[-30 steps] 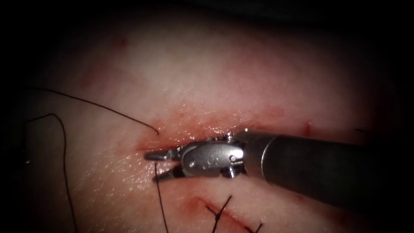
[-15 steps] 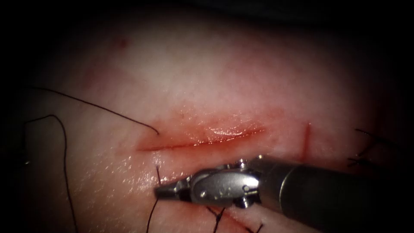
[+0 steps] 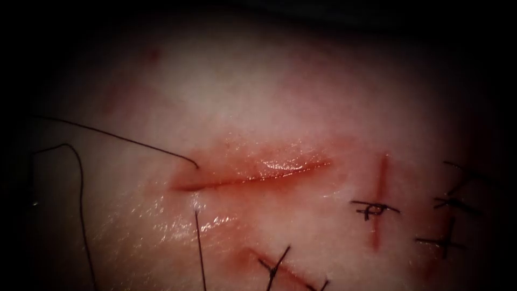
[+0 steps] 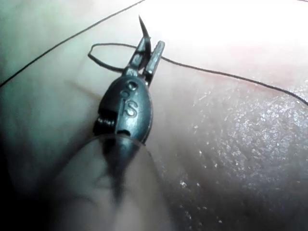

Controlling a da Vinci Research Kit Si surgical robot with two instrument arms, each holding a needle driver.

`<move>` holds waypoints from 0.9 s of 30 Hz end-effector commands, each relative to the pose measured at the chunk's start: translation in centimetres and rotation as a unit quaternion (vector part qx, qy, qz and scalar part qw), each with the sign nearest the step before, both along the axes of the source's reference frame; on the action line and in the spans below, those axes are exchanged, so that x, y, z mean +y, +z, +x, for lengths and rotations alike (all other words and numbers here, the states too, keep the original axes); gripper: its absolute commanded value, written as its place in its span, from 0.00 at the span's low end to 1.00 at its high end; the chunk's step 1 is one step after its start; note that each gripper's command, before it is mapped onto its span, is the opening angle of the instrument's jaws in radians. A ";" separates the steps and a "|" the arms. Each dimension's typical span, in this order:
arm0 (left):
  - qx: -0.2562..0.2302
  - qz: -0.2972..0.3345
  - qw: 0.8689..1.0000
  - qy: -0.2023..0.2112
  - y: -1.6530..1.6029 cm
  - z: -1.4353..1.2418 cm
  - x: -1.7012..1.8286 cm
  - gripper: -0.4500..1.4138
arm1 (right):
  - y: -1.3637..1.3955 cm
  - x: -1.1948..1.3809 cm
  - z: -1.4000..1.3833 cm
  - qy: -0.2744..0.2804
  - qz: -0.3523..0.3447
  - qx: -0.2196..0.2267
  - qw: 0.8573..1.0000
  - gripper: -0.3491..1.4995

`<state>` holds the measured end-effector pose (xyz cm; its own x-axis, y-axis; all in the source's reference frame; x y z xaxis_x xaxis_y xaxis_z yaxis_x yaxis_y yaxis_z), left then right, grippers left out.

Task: Wound Closure
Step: Using the right jaws, pull the suture through the skin until a short tail remains.

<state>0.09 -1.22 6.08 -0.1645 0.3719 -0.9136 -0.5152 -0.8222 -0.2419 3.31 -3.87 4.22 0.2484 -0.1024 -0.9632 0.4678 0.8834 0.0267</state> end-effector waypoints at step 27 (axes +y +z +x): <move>-0.002 0.002 1.000 -0.001 0.09 -0.01 -0.02 0.00 | 1.97 2.03 0.39 0.105 -0.025 0.010 0.994 0.97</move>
<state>0.13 -1.25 6.10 -0.1618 0.3757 -0.9125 -0.5157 -0.8206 -0.2464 3.61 -1.86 6.16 0.2530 -0.1004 -0.9622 0.2668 0.9633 -0.0304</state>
